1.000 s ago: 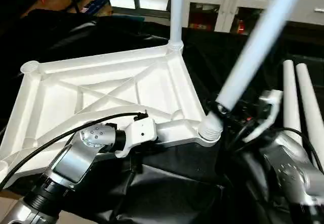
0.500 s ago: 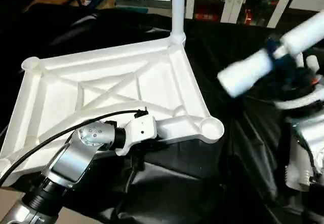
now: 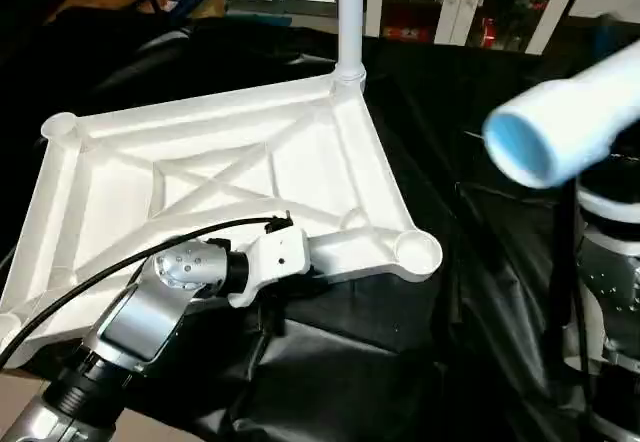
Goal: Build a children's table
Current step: Insert table leg to table base
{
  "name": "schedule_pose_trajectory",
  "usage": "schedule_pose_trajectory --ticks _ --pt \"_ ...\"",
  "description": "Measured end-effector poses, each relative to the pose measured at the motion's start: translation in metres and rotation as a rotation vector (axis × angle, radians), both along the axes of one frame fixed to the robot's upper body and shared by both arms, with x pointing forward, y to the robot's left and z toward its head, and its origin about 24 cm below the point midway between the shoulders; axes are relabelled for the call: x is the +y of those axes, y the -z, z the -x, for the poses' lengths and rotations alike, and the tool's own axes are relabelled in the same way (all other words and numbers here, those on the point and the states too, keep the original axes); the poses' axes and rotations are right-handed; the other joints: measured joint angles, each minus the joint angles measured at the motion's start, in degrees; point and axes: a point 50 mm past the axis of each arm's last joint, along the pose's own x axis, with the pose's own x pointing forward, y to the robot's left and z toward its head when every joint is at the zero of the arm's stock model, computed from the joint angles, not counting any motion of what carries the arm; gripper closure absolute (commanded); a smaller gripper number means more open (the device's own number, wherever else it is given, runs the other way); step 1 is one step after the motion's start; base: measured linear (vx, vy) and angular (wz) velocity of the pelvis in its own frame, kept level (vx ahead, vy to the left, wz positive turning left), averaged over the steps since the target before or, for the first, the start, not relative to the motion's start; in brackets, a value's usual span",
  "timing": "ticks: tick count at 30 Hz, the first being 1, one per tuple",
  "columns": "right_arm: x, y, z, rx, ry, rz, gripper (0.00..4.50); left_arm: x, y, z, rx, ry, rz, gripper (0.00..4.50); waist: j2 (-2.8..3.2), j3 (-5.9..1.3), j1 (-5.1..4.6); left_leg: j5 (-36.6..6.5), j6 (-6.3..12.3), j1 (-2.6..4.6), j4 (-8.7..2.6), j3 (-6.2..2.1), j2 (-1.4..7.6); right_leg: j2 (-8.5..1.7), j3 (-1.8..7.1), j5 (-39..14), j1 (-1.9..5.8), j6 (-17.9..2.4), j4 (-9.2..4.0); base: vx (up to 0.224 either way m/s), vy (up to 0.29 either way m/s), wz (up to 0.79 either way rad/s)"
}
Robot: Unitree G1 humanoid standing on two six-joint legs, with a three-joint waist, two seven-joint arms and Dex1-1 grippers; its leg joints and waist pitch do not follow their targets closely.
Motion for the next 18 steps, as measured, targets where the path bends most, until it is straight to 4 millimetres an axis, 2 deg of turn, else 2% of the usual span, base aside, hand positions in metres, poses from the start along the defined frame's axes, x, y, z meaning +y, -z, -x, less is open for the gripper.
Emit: schedule_pose_trajectory --ticks 5,18 --pt "0.003 -0.007 0.005 -0.079 -0.037 -0.017 2.7 0.0 0.0 0.0 -0.005 -0.007 -0.002 4.5 -0.05 -0.02 -0.02 0.0 0.01 -0.09 0.19 -0.01 0.01 0.0 0.01 0.0 -0.13 0.0 0.27 0.0 0.0 0.0" --pt "0.012 -0.016 0.008 -0.112 -0.056 -0.023 2.7 0.002 0.0 -0.001 -0.009 -0.02 -0.005 4.5 -0.09 -0.01 -0.21 0.0 0.01 -0.13 0.56 0.0 0.01 -0.05 0.09 -0.01 -0.24 0.01 0.74 0.0 0.0 0.0"
